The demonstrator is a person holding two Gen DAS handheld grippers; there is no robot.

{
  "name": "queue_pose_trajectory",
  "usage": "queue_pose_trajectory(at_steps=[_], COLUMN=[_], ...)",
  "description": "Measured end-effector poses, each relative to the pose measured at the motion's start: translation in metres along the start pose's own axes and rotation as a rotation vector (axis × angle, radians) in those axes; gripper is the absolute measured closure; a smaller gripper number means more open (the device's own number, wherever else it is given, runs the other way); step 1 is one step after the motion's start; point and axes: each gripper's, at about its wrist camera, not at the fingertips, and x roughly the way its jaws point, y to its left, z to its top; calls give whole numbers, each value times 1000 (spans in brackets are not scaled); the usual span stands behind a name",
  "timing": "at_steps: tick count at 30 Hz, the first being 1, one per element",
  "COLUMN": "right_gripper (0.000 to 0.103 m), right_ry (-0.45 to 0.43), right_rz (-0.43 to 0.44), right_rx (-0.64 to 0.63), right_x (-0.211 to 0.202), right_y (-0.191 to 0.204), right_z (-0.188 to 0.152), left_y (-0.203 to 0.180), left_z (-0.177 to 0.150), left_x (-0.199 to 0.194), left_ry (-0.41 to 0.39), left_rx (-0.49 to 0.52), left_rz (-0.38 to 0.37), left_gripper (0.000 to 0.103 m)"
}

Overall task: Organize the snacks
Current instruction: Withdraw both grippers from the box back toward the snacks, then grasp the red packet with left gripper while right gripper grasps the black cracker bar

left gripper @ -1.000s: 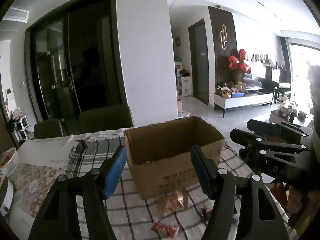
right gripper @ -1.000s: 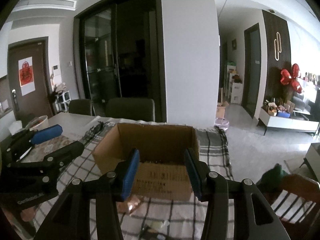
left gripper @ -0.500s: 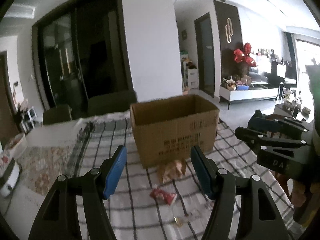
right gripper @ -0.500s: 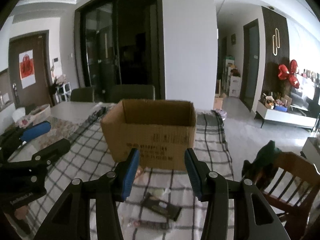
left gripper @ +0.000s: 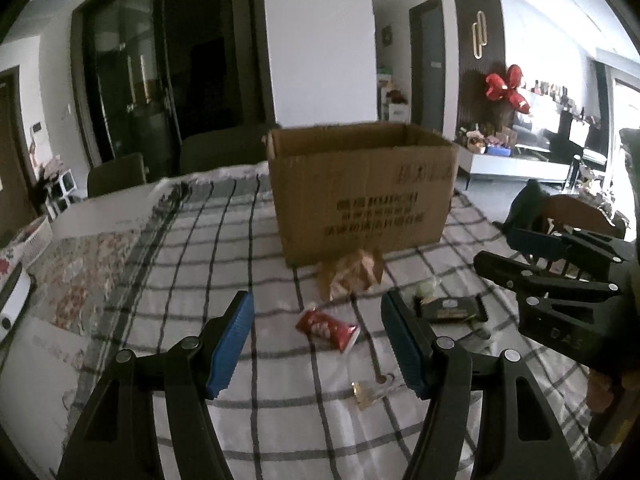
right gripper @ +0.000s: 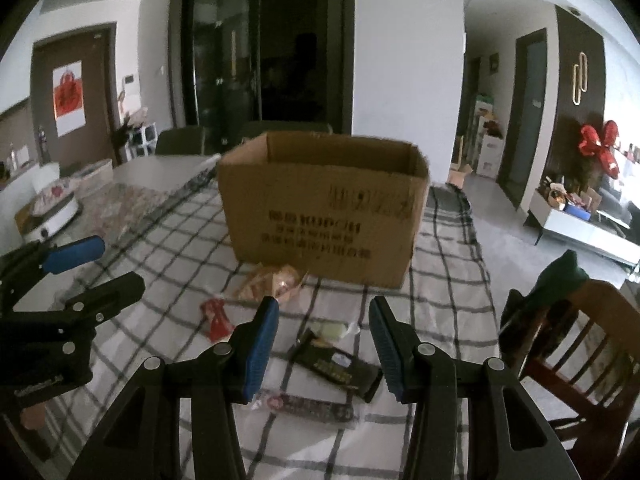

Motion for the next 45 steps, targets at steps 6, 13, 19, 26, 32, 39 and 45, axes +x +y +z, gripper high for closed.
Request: queue_pose_trajectory(at_steps=[6,13,19,26,32,39,45], right_gripper=[55,55,55,55,55,55,55], right_ry=[63,153,211,245,255,290,291], right_rz=[10,61,112,186,246,300,318], right_rx=[-16,-75,-139,-234,-288,-301,-299], right_x=[21,46,65,79,88,101,106], right_y=[-2,-8,-15,-17,-18,-18,-21], right_z=[-15,-30,-31,-32,-32,-37,-37], left_y=[-2,-6,-11,-20,-21,-19,-17], left_z=[-12,-17,-17,-16,-18,-20,-21], left_x=[23,41,59,79,95,115,124], left_ry=[57,96,110,135,169,213,241], left_rx=[-55,-168,-233,-291,-326,-356,-371], left_rz=[22,101,167,224,238,244,221], left_gripper=[39,51,52,52,52,63,64])
